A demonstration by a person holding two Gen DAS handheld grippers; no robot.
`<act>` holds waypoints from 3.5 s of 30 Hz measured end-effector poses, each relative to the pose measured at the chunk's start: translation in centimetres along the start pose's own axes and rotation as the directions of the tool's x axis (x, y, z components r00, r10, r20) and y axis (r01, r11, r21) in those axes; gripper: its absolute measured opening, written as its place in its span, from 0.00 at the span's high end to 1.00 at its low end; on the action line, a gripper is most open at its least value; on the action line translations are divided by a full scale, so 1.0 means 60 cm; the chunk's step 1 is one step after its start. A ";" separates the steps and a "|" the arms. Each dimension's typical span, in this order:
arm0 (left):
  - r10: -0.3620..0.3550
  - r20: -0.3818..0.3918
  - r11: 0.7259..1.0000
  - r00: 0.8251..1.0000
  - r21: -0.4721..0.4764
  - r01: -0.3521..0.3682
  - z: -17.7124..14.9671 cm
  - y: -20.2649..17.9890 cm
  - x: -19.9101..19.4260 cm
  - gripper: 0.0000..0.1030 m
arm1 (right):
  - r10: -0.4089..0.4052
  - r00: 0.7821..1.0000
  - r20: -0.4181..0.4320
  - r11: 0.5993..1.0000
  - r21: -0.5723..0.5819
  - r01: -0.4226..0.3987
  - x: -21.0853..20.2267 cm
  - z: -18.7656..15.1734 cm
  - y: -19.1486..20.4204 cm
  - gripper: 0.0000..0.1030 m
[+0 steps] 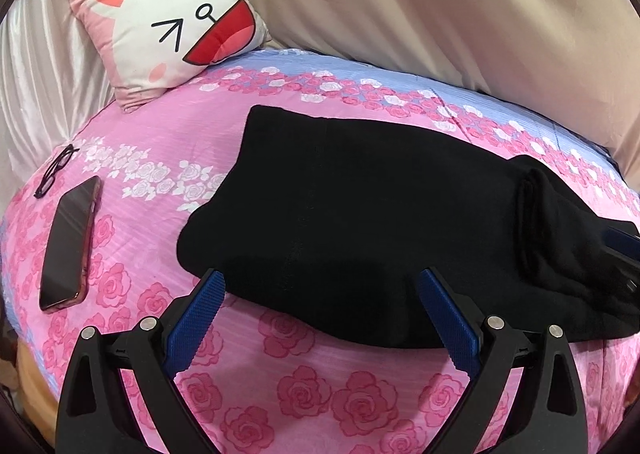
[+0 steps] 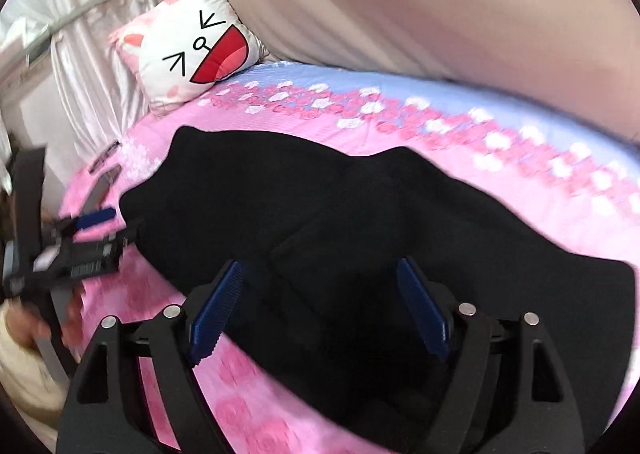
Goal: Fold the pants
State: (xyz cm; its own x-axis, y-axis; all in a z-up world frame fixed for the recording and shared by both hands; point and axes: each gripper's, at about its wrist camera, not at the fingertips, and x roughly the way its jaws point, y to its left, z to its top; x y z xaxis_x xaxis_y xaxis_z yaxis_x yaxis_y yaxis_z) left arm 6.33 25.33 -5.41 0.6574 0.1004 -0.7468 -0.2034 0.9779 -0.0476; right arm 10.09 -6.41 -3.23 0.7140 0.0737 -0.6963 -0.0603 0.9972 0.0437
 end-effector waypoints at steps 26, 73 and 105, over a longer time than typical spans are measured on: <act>-0.117 -0.036 0.964 0.992 0.236 0.122 0.036 -0.238 0.053 0.06 | -0.448 0.892 -0.070 0.860 0.240 0.451 -0.175 -0.216 -0.249 0.57; 0.066 -0.086 0.895 0.994 -0.434 -0.097 -0.006 0.215 0.032 0.07 | -0.026 0.999 0.044 0.998 0.052 0.024 -0.077 -0.004 -0.038 0.36; -0.092 0.048 0.943 0.995 -0.317 0.102 0.082 0.155 0.125 0.79 | -0.262 0.950 0.172 0.962 0.124 0.243 -0.117 0.058 -0.023 0.19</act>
State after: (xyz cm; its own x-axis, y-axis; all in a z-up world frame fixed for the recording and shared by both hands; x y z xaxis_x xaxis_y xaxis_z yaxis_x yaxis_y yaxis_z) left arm 12.92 36.05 -8.20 0.7074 0.0187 -0.7066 -0.3546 0.8741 -0.3319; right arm 7.57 -8.30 4.10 0.8138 -0.1891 -0.5495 0.2019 0.9787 -0.0379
